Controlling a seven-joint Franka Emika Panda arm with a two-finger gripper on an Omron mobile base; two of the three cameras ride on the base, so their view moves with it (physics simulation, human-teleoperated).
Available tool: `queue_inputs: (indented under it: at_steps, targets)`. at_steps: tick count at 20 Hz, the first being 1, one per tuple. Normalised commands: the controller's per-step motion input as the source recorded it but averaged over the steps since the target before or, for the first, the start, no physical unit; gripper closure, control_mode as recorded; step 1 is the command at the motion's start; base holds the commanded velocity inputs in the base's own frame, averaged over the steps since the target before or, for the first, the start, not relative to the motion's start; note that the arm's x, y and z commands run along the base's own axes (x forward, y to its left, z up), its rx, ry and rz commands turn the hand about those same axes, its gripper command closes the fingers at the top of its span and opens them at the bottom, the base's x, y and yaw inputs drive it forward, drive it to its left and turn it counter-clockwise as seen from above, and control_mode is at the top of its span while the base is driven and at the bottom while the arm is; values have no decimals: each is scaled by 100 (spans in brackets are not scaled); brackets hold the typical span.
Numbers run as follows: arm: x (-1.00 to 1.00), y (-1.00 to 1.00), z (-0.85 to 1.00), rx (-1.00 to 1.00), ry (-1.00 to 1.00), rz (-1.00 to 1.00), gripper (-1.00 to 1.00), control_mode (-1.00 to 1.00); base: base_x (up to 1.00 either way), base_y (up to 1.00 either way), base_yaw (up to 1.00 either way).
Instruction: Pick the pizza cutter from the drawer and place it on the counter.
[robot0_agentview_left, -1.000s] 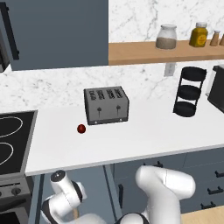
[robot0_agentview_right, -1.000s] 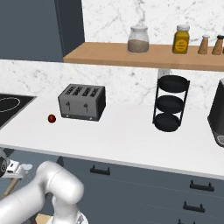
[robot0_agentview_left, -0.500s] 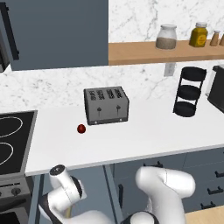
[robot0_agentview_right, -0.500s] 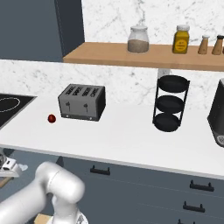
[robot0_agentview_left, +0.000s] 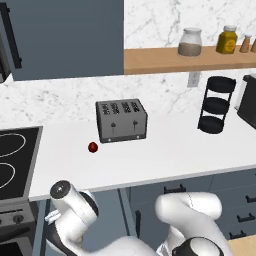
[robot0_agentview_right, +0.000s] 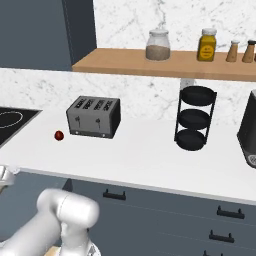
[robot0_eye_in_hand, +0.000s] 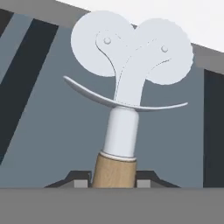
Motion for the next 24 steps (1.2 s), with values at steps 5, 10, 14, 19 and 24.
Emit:
queue_inputs:
  at_steps: [5, 10, 14, 19, 24]
  targets:
    - [6, -45, 99, 0, -17, 2, 100, -100, 0, 0, 0]
    - [48, -86, 69, 5, 3, 0, 100, -100, 0, 0, 0]
    - [69, -84, 32, 6, 13, 0, 100, -100, 0, 0, 0]
    - [75, -76, -2, 1, 8, 0, 100, -100, 0, 0, 0]
    - [89, -77, -12, 0, 6, 0, 100, -100, 0, 0, 0]
